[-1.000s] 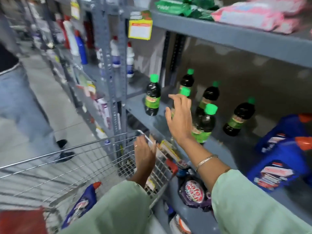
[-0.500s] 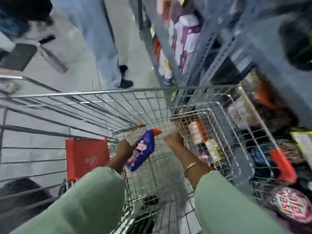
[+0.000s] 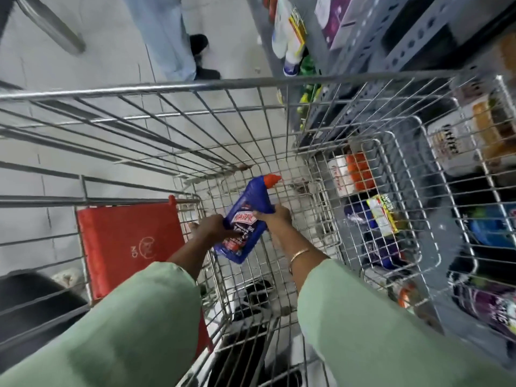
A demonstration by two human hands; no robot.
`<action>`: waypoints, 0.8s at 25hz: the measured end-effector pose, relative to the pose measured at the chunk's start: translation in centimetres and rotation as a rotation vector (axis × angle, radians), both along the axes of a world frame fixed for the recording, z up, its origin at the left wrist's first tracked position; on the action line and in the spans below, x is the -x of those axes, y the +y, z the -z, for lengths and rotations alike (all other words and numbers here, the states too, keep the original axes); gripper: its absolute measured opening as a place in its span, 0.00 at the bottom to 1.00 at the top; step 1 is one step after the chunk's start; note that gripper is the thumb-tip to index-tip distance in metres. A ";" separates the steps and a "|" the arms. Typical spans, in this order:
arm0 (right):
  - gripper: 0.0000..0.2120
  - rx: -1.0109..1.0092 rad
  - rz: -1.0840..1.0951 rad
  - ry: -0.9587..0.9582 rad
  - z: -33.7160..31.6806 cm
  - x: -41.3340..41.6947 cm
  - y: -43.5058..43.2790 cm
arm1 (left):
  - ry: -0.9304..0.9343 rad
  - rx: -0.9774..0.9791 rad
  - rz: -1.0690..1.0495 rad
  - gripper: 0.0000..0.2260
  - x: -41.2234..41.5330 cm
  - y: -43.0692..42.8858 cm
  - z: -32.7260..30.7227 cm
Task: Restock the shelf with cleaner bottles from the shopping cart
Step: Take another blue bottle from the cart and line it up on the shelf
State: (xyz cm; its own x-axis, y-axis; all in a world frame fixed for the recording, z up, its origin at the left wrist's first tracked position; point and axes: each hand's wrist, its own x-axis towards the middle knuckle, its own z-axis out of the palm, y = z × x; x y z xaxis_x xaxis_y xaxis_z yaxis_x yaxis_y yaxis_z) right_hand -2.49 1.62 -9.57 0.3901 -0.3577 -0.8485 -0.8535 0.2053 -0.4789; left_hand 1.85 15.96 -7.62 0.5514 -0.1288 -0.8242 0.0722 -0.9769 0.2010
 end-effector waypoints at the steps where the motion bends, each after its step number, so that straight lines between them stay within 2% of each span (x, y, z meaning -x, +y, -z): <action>1: 0.21 -0.037 0.018 -0.015 -0.4 0.2 -0.3 | -0.041 -0.004 -0.001 0.20 0.5 -0.1 -0.2; 6: 0.22 0.060 0.026 -0.178 -5.0 0.5 -3.3 | -0.200 0.154 -0.072 0.18 0.8 -3.1 -4.4; 11: 0.20 0.272 0.071 -0.377 -14.9 2.1 -9.1 | -0.236 0.442 -0.090 0.19 0.9 -9.2 -12.1; 14: 0.16 0.400 0.132 -0.514 -21.6 5.6 -12.7 | -0.278 0.631 -0.064 0.20 3.5 -13.4 -18.3; 20: 0.22 0.607 0.288 -0.733 -35.4 18.4 -18.1 | -0.389 0.961 0.156 0.20 13.9 -20.8 -29.9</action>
